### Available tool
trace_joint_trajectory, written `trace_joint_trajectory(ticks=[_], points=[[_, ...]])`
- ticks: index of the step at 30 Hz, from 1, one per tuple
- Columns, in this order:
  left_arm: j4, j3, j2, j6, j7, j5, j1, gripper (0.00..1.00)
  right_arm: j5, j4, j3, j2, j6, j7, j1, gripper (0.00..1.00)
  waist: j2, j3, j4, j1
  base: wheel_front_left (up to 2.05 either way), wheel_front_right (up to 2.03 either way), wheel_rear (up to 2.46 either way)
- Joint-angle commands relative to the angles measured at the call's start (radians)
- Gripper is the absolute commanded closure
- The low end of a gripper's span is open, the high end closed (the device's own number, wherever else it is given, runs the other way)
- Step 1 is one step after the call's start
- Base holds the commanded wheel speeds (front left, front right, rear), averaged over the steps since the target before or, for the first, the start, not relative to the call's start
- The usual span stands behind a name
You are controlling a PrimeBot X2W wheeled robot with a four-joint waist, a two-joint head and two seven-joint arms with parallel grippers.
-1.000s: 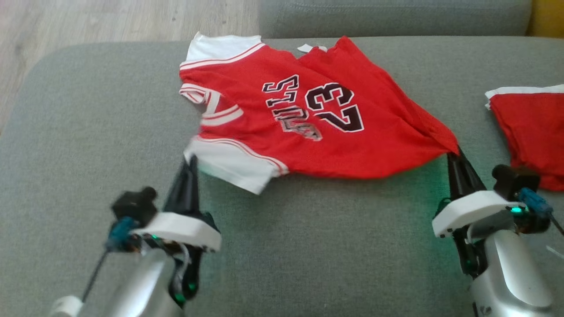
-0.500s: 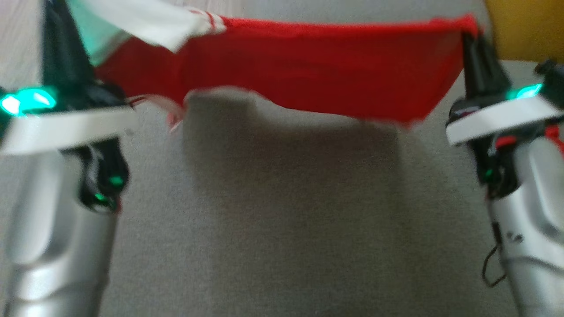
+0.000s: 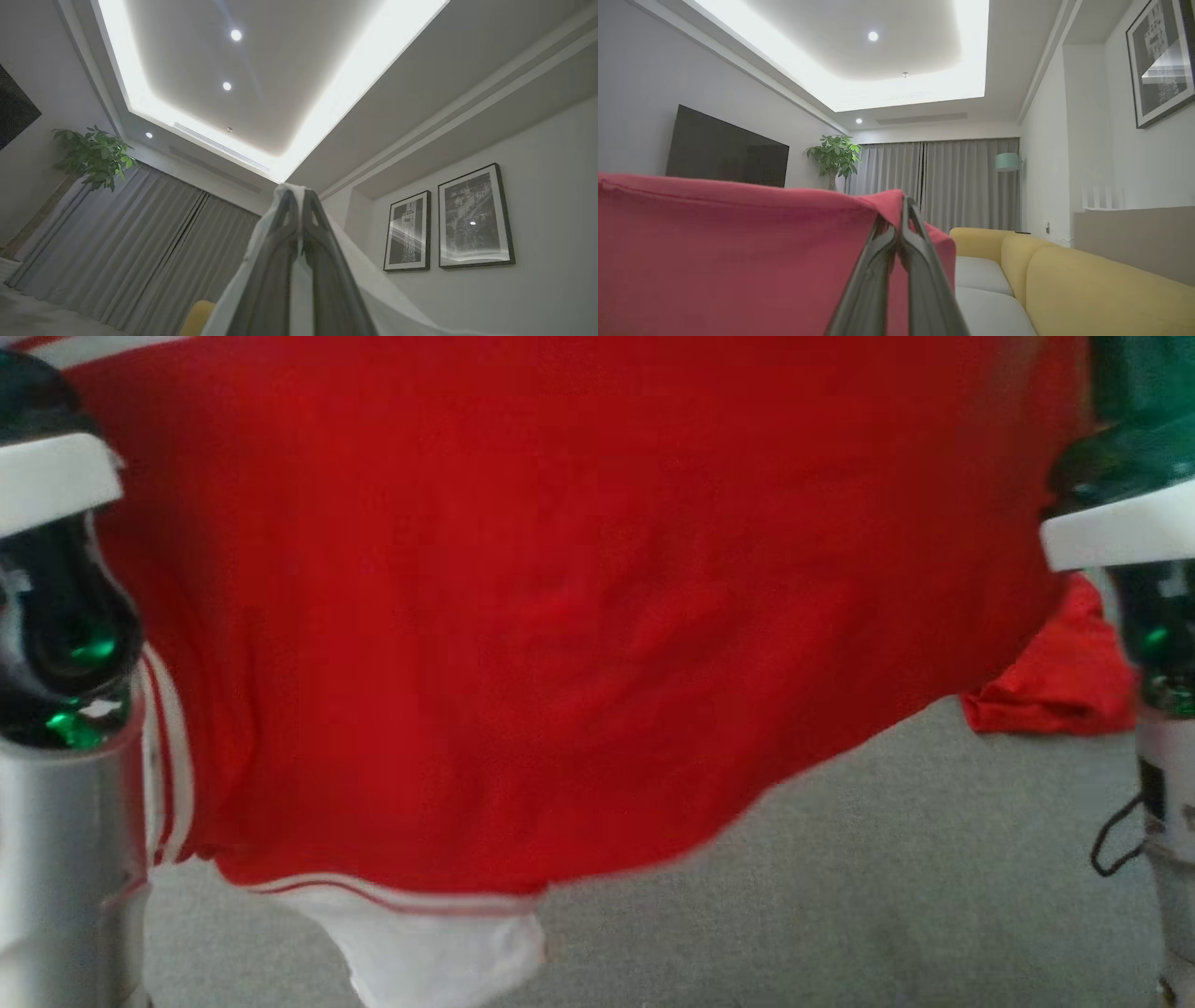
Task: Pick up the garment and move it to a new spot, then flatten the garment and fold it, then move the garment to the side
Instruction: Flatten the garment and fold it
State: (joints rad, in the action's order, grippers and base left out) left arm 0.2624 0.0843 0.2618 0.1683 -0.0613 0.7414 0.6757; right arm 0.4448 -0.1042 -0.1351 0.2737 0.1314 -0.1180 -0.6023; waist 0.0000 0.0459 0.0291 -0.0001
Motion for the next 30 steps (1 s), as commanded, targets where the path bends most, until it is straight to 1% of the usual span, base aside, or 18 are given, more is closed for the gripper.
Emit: trace_joint_trajectory(ticks=[1,5,8,9,11,14,15,17,20,21,24,27,30], points=[[0.038,-0.043,0.047,0.009,0.021,0.005,0.035,1.0,-0.01,-0.049,0.006,0.001,-0.001,-0.023,-0.01,1.0,0.0,-0.006,0.007,0.0001,0.0,0.0,0.0],[0.051,-0.037,0.077,0.032,0.082,0.0,0.015,1.0,-0.023,-0.101,0.04,-0.02,-0.001,-0.109,0.025,1.0,0.0,-0.033,0.022,0.0001,0.0,0.0,0.0],[-0.006,-0.015,0.092,0.027,0.136,0.012,0.028,1.0,-0.015,-0.082,0.05,-0.038,-0.001,-0.178,0.034,1.0,0.0,-0.078,0.026,0.0001,0.0,0.0,0.0],[-0.035,-0.01,0.091,0.025,0.15,0.022,0.041,1.0,-0.007,-0.064,0.049,-0.043,-0.001,-0.2,0.027,1.0,0.0,-0.101,0.027,0.0001,0.0,0.0,0.0],[-0.114,0.008,0.1,0.006,0.173,0.027,0.08,1.0,-0.034,-0.01,0.021,-0.01,-0.001,-0.222,-0.011,1.0,0.0,-0.152,0.026,0.0001,0.0,0.0,0.0],[-0.275,0.021,0.102,-0.02,0.186,0.033,0.193,1.0,-0.028,0.122,-0.025,0.023,-0.001,-0.218,-0.121,1.0,0.0,-0.243,0.017,0.0001,0.0,0.0,0.0],[-0.336,0.023,0.1,-0.029,0.183,0.032,0.243,1.0,-0.028,0.177,-0.036,0.032,-0.001,-0.207,-0.173,1.0,0.0,-0.271,0.014,0.0001,0.0,0.0,0.0],[-0.451,0.038,0.116,-0.053,0.154,-0.006,0.355,1.0,-0.015,0.289,-0.047,0.03,-0.001,-0.173,-0.29,1.0,0.0,-0.32,0.008,0.0001,0.0,0.0,0.0],[-0.602,0.034,0.115,-0.071,0.085,-0.038,0.527,1.0,-0.033,0.443,-0.056,0.031,-0.001,-0.071,-0.48,1.0,0.0,-0.379,0.0,0.0001,0.0,0.0,0.0],[-0.602,0.034,0.115,-0.071,0.085,-0.038,0.527,1.0,-0.033,0.443,-0.056,0.031,-0.001,-0.071,-0.48,1.0,0.0,-0.379,0.0,0.0001,0.0,0.0,0.0],[-0.722,0.046,0.11,-0.102,0.017,-0.065,0.649,1.0,-0.06,0.595,-0.04,0.019,-0.001,0.047,-0.622,1.0,0.0,-0.409,-0.009,0.0001,0.0,0.0,0.0],[-0.822,0.058,0.09,-0.135,-0.037,-0.072,0.708,1.0,-0.073,0.726,-0.028,-0.002,-0.001,0.135,-0.686,1.0,0.0,-0.424,-0.019,0.0001,0.0,0.0,0.0],[-0.909,0.08,0.067,-0.174,-0.068,-0.072,0.702,1.0,-0.057,0.834,-0.049,-0.019,-0.001,0.177,-0.68,1.0,0.0,-0.427,-0.028,0.0001,0.0,0.0,0.0]])
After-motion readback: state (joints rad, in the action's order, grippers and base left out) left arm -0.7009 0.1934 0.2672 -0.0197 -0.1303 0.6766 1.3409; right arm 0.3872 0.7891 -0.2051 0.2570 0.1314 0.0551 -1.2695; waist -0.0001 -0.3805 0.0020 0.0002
